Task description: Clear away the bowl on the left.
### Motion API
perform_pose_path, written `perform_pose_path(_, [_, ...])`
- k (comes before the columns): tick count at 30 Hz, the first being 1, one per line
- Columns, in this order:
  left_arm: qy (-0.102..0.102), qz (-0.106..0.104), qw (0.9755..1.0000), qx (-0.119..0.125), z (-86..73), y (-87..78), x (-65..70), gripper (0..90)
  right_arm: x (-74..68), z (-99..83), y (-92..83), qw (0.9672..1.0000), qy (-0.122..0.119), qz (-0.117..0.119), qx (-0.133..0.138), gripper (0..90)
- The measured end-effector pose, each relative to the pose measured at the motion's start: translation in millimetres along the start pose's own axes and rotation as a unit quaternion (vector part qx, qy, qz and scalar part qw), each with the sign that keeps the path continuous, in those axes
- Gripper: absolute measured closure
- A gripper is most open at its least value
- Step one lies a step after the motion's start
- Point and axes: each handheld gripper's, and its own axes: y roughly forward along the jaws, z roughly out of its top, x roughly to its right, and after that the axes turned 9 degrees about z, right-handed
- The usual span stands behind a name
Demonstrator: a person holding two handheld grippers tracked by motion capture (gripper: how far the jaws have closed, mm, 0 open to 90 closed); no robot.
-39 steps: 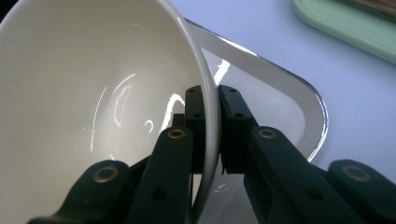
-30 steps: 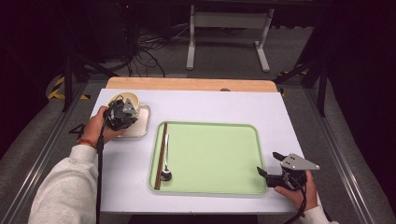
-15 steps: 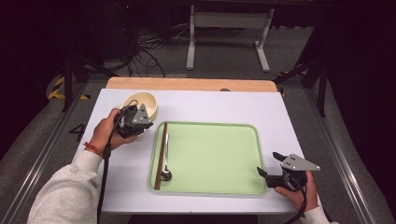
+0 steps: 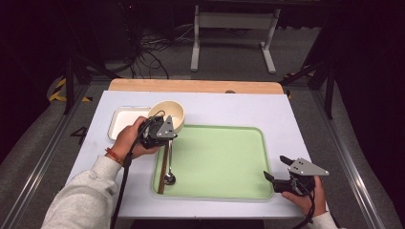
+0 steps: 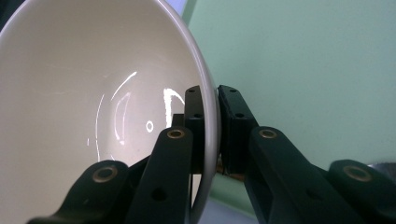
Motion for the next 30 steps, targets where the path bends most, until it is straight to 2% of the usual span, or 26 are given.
perform_pose_path(8, [0.010, -0.016, 0.9998, -0.005, 11.6, 24.2, 5.5, 83.4, 0.1, -0.5, -0.3, 1.0000, 0.000, 0.000, -0.001, 18.0])
perform_pose_path(14, [0.005, -0.035, 0.9994, -0.001, 18.9, 44.5, 11.2, 83.3, 0.5, -0.8, -0.5, 1.0000, 0.001, 0.000, 0.000, 18.0])
perform_pose_path(17, [0.022, -0.044, 0.9987, -0.009, 23.9, 54.3, 16.8, 83.3, -0.1, -0.6, 0.2, 1.0000, 0.000, 0.001, -0.003, 18.0])
perform_pose_path(20, [0.021, -0.052, 0.9983, -0.014, 24.9, 60.2, 19.5, 83.3, -0.3, -0.4, 0.0, 1.0000, -0.001, 0.000, -0.002, 17.9])
perform_pose_path(23, [0.029, -0.055, 0.9978, -0.024, 24.1, 67.7, 22.5, 83.2, 0.1, -1.1, -0.6, 1.0000, 0.001, 0.000, -0.002, 17.9])
perform_pose_path(26, [0.028, -0.062, 0.9973, -0.029, 21.2, 75.7, 23.7, 82.7, 0.1, -1.5, -0.4, 1.0000, 0.000, -0.001, -0.003, 17.8])
perform_pose_path(30, [0.040, -0.053, 0.9971, -0.036, 22.4, 80.0, 24.5, 82.8, -0.8, -1.1, -0.1, 1.0000, -0.003, -0.001, -0.005, 17.9])
